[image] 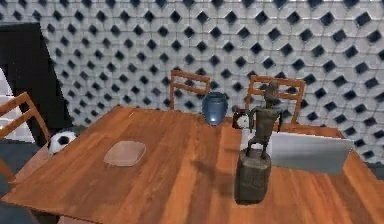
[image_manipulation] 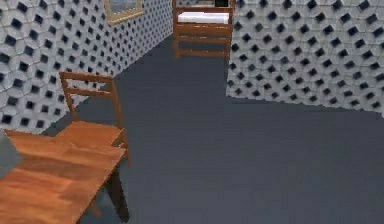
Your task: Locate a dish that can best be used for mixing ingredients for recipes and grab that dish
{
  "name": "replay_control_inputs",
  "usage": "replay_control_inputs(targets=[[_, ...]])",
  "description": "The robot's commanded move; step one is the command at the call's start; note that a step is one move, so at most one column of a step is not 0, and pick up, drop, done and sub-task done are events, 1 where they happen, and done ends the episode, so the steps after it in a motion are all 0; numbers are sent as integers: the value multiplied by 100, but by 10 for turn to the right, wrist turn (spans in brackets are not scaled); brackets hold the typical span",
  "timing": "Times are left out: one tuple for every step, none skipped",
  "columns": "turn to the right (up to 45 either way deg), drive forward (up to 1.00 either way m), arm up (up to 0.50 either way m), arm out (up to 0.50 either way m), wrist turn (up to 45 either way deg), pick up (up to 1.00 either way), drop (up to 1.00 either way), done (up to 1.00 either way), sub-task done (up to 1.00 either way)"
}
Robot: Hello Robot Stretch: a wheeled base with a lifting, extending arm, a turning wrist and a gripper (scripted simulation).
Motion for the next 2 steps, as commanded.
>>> replay_control_inputs(targets=[[450,0,0,0,0,0,0,0,0],[450,0,0,0,0,0,0,0,0]])
